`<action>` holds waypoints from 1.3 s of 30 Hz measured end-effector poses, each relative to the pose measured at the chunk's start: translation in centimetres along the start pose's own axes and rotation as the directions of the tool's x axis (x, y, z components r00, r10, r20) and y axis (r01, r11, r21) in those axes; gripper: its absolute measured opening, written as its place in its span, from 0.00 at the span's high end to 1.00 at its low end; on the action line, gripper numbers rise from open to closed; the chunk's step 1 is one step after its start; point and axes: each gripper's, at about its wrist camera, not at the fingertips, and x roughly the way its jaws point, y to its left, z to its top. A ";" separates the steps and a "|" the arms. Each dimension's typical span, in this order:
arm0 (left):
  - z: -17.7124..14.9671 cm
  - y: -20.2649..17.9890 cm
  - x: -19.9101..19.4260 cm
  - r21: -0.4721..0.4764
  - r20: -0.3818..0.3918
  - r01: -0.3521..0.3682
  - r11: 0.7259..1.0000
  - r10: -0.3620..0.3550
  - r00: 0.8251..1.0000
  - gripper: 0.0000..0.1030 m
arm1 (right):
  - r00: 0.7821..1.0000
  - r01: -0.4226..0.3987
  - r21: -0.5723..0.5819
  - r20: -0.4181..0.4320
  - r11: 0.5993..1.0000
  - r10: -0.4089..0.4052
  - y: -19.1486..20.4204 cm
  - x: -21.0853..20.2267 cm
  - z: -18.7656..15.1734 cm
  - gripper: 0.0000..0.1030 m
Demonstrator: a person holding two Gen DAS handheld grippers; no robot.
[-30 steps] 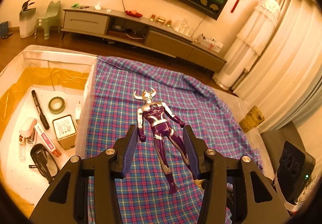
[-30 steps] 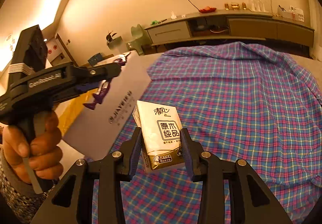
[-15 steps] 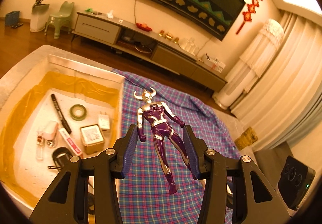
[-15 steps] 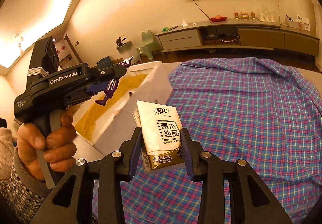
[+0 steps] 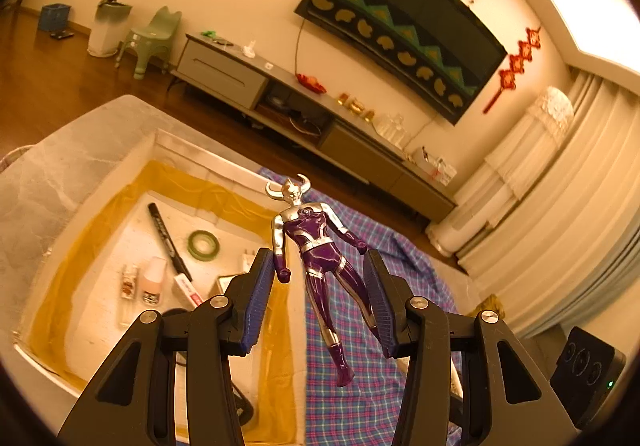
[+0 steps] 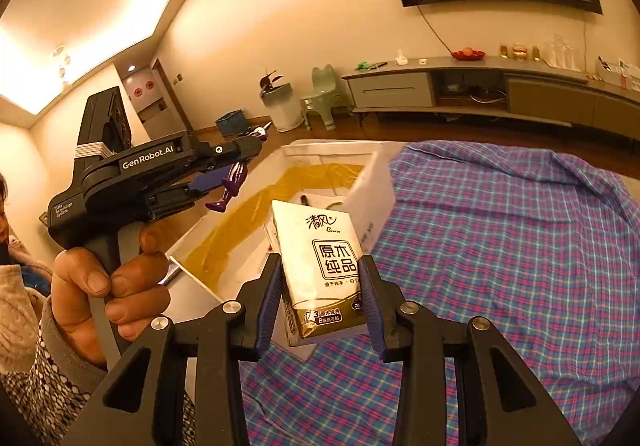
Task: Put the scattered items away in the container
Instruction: 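Carry the figurine and tissue pack with both tools over the white box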
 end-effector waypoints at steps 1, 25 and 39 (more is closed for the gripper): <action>0.2 0.3 -0.3 -0.007 0.007 0.000 1.000 0.000 1.000 0.53 | 1.000 -0.002 -0.006 0.000 1.000 0.002 0.3 0.1 0.1 0.62; 2.1 7.6 -2.7 -0.075 0.052 -0.101 0.992 0.105 0.993 0.53 | 0.997 -0.074 -0.092 -0.040 0.993 0.071 6.1 4.7 2.7 0.62; 1.3 9.7 -0.1 0.018 -0.038 -0.232 0.973 0.232 0.972 0.53 | 0.990 -0.112 -0.083 -0.098 0.990 0.104 7.1 9.6 5.0 0.62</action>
